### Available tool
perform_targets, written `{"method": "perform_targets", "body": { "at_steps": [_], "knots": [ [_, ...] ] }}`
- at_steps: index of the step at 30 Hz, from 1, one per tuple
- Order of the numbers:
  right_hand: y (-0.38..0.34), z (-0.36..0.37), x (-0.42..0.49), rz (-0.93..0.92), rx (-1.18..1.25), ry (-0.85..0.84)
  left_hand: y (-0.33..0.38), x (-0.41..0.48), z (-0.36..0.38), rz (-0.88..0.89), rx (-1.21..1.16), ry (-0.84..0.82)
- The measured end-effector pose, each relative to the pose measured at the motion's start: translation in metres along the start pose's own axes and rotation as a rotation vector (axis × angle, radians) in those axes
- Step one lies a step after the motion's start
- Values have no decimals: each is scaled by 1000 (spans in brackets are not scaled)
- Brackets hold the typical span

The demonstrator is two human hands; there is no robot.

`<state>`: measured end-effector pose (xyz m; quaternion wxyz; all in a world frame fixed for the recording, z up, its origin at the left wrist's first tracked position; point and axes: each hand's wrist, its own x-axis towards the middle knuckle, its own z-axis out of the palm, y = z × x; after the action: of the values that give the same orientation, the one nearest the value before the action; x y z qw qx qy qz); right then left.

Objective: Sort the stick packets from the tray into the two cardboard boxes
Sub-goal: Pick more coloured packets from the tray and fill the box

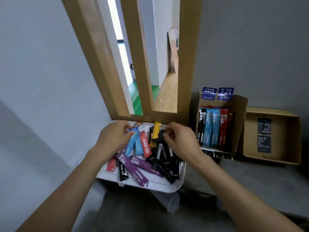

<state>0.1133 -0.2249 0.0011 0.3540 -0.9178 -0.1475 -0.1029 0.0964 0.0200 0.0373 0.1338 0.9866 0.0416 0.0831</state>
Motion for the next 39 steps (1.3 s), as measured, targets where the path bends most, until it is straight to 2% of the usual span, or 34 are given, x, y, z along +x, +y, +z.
{"method": "perform_targets", "body": {
  "at_steps": [2, 4, 6, 8, 11, 16, 20, 24, 26, 29, 34, 39],
  "knots": [
    [-8, 17, 21, 41, -21, -67, -25, -9, 3, -91, 37, -82],
    [-21, 32, 38, 76, -61, -154, -42, -20, 0, -113, -31, -217],
    [-36, 47, 49, 96, -133, -248, -48, -31, -3, -62, -86, -349],
    [-50, 64, 53, 66, -260, -294, -51, -39, -1, 39, -40, -398],
    [-63, 85, 51, 11, -393, -305, -57, -43, 7, 142, -1, -371],
    [-71, 100, 51, 86, -411, -365, -64, -45, 11, 176, -69, -319],
    [-71, 97, 59, 179, -296, -397, -79, -42, -13, 36, -202, -237],
    [-67, 94, 72, 252, -201, -400, -91, -36, -20, -192, -143, -78],
    [-67, 94, 76, 276, -177, -401, -87, -33, -10, -277, -79, -104],
    [-71, 93, 76, 274, -201, -388, -76, -27, 7, -306, 42, -183],
    [-77, 102, 74, 200, -289, -401, -59, -19, 37, -405, 78, -244],
    [-78, 103, 79, 314, -132, -453, -59, -19, 49, -395, -77, -179]
  ]
}}
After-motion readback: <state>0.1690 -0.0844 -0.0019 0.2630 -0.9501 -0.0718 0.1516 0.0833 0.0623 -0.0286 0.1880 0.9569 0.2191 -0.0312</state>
